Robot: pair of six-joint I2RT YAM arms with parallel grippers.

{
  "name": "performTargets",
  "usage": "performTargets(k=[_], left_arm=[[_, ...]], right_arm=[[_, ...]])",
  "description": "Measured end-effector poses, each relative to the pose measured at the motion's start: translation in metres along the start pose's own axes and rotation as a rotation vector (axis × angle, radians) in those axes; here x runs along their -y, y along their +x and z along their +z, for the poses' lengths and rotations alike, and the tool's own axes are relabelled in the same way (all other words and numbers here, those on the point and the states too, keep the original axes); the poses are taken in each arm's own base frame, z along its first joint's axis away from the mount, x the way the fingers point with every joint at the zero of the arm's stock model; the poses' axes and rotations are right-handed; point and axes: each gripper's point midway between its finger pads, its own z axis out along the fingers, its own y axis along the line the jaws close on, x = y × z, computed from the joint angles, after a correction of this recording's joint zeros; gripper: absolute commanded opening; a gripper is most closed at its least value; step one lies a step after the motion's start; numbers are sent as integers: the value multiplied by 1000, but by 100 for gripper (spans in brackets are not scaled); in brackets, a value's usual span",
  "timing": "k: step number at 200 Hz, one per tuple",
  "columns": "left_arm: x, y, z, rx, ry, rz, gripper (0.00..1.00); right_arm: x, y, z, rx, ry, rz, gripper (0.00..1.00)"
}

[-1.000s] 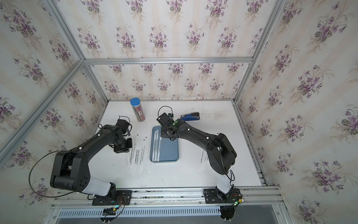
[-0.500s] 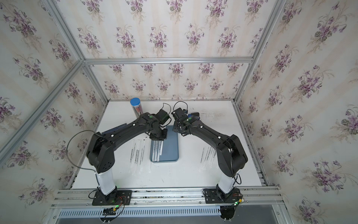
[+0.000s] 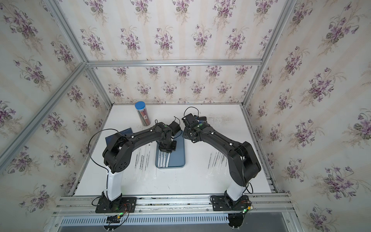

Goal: Put the straws into the storage box
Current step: Place the straw in the storage box.

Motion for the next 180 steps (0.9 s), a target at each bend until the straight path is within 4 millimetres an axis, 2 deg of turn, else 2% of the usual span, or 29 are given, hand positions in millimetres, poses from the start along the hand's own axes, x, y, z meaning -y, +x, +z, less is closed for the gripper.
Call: performTargets(k=[57, 81, 114, 128, 148, 167, 180], left_arm=[[-19, 3, 13, -13, -36, -48, 17], [-20, 1, 13, -11, -28, -61, 18], [-17, -2, 12, 1, -19, -66, 26], [-15, -3, 6, 13, -3, -65, 32], [-11, -8, -10, 50, 22, -64, 35], [-10, -11, -25, 82, 41, -64, 36], [-11, -12, -37, 99, 51, -64, 40]], right_arm=[[-1, -1, 0, 4, -5, 0, 29], [-4, 0, 1, 3, -8, -4, 29], [-4, 1, 2, 3, -8, -5, 29], [-3, 1, 2, 1, -6, -5, 29], [1, 2, 2, -3, 1, -6, 29], [12, 4, -3, -6, 16, 1, 29], [23, 7, -7, -9, 36, 5, 30]])
